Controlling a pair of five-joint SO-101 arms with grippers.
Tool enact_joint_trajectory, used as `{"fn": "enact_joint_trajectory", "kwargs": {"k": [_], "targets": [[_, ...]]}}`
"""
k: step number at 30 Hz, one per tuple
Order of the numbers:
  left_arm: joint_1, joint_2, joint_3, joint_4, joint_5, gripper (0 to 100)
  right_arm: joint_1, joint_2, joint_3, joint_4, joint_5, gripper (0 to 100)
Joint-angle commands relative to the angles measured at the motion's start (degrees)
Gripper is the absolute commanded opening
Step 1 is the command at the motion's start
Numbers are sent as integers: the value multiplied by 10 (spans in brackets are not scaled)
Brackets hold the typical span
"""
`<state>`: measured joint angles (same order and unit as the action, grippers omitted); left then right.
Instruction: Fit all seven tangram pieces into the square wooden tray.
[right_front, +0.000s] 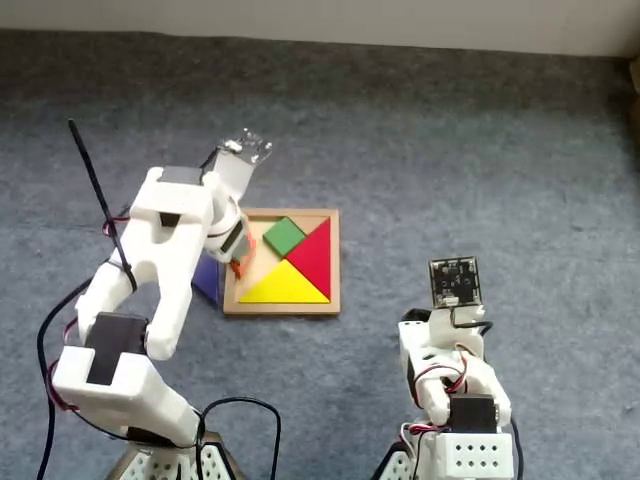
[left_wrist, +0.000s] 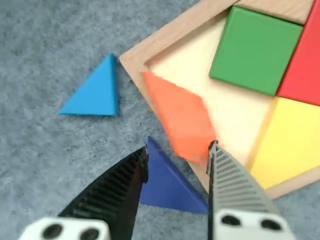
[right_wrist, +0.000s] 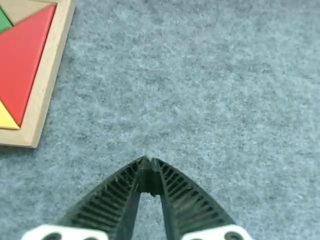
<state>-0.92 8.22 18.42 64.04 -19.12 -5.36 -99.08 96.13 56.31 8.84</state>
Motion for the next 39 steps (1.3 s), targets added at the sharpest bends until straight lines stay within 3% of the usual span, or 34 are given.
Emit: {"fn": "enact_joint_trajectory", "kwargs": {"k": [1,12,23,34,39], "targets": [[37,-2,-76,57,7,200,8,-8,84,0,-4,5],[44,6,-135,72,28,204,8,-8,84,0,-4,5],[44,6,-28,-55,27,204,8,-8,84,0,-4,5],[45,-2,74,-81,-73,200,8,-8,84,0,-4,5],[46,-2,80,-38,-98,200,8,-8,84,0,-4,5]]}}
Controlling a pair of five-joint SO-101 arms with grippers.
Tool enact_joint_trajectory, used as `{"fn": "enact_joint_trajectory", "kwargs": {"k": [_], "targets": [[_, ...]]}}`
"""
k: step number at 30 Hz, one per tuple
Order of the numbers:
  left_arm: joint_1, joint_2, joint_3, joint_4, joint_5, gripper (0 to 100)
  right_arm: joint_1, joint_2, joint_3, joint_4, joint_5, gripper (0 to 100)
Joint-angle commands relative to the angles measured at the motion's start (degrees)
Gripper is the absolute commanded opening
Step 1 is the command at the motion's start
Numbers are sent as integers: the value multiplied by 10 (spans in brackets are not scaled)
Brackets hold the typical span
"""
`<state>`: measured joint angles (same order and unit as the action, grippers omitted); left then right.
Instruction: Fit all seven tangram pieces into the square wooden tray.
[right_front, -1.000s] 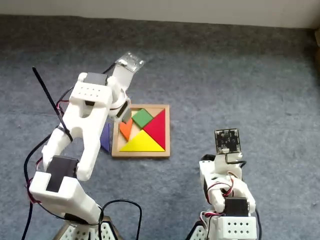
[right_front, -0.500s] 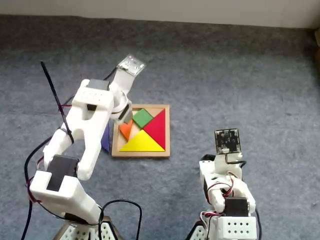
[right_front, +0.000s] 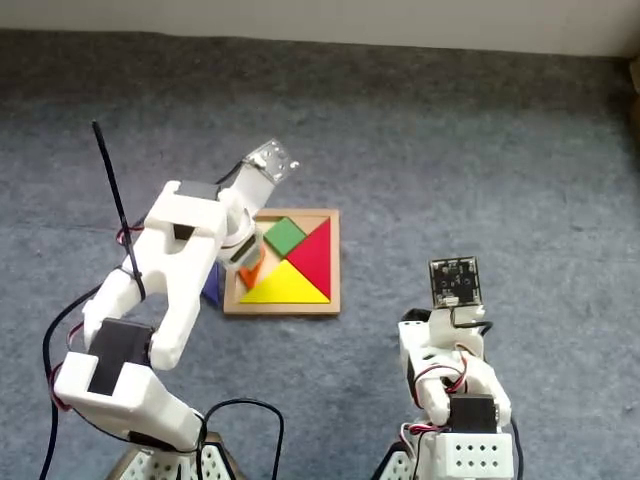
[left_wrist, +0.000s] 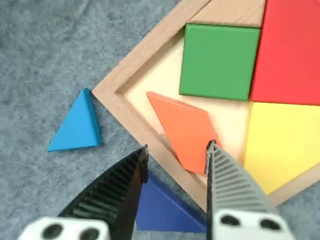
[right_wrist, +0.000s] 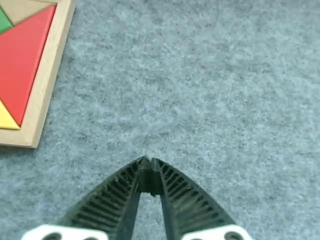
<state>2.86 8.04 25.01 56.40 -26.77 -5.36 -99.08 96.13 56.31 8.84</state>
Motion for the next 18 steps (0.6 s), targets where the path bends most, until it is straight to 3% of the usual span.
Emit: {"fn": "enact_joint_trajectory", "kwargs": {"k": [1,8,18], "targets": [[8,-2,14,49,-25,200,8,-8,84,0,-4,5],[9,-93,35,110,-29,200,8,-8,84,0,-4,5],[6,-262,91,111,-25,204,8,-8,84,0,-4,5]]}}
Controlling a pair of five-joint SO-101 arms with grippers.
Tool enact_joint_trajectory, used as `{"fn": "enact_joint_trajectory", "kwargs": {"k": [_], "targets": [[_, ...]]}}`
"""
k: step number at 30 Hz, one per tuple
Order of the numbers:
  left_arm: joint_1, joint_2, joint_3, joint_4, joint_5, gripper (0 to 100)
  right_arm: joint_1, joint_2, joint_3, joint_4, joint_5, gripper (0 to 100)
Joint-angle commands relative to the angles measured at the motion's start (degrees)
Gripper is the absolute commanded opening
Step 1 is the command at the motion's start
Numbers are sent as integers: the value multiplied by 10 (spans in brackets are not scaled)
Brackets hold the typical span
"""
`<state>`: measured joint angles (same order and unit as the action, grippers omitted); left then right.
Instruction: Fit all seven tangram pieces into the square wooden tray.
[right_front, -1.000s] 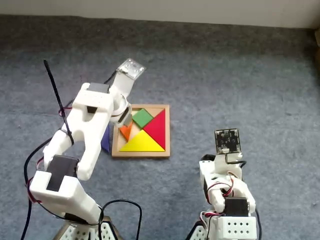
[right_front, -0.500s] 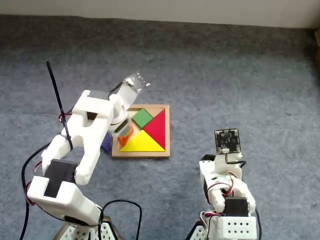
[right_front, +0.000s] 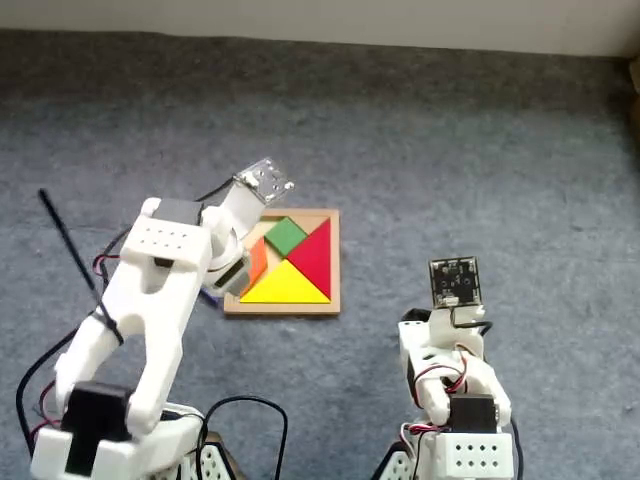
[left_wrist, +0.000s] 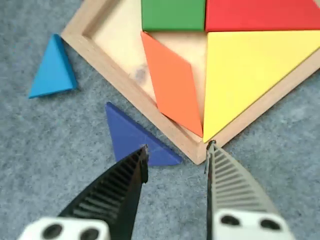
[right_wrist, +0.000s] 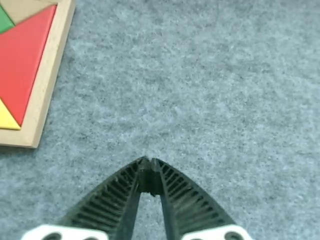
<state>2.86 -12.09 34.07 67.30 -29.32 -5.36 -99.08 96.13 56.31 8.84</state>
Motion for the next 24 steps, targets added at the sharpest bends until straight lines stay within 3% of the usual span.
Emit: {"fn": "enact_joint_trajectory", "kwargs": {"k": [1,9,14,21,24], "targets": [[5,-65,0,2,5,204,8,-8,84,0,-4,5],[-60,-65,-33,-40,118,205,8,-8,84,0,-4,5],[-106,-59,-34,-40,122,280,8,-8,84,0,-4,5],[-139,68,-106,-77,122,274,8,-8,84,0,-4,5],[-142,145,-173,-54,120,274,8,-8,84,0,-4,5]]}}
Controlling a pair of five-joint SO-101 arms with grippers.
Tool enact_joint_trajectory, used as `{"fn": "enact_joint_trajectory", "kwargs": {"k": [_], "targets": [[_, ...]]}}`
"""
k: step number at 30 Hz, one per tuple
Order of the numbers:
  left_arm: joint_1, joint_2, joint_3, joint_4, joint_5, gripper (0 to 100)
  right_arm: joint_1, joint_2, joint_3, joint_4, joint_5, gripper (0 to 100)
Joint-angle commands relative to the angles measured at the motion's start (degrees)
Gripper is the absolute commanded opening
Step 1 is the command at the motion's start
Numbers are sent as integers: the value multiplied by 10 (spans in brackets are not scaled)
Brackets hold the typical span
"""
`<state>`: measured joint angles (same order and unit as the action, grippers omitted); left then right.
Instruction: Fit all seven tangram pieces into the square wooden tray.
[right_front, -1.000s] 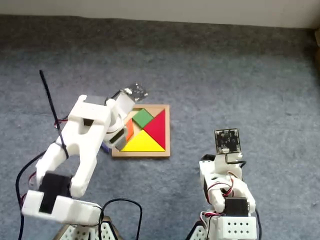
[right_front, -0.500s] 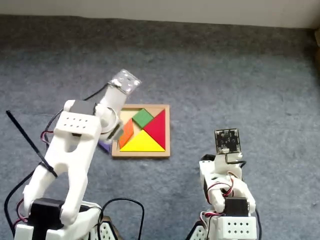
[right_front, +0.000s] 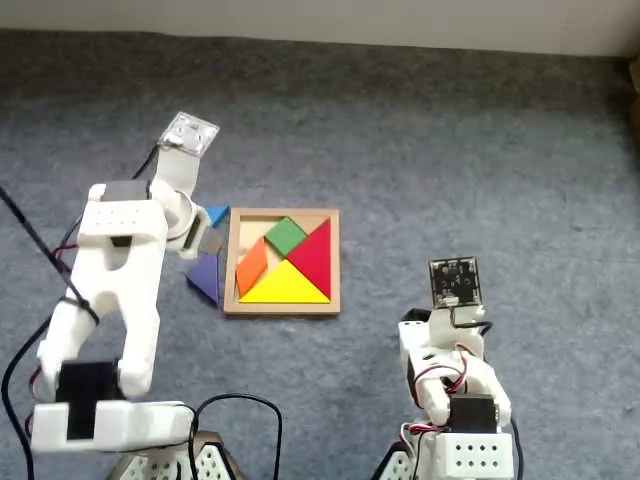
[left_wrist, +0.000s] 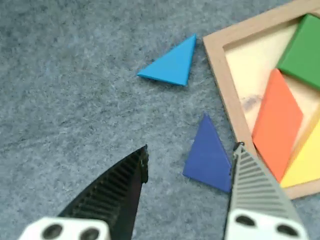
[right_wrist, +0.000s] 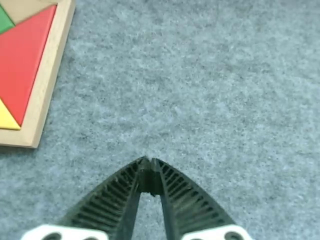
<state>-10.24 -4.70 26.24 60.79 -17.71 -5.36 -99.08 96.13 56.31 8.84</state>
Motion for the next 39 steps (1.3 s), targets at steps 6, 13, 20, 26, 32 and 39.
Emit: {"fn": "enact_joint_trajectory", "kwargs": {"k": [6,13,20,26,32,39], "targets": [[-9,184,-168,77,3,274,8,-8,84,0,-4,5],[-11,211,-164,96,6,274,8,-8,84,0,-4,5],[-7,211,-120,95,7,274,8,-8,84,0,-4,5],[-15,209,-167,65,41,274,8,-8,84,0,-4,5],[-14,211,-261,62,38,276,8,-8,84,0,-4,5],[3,257,-336,67,-62,274,8,-8,84,0,-4,5]]}}
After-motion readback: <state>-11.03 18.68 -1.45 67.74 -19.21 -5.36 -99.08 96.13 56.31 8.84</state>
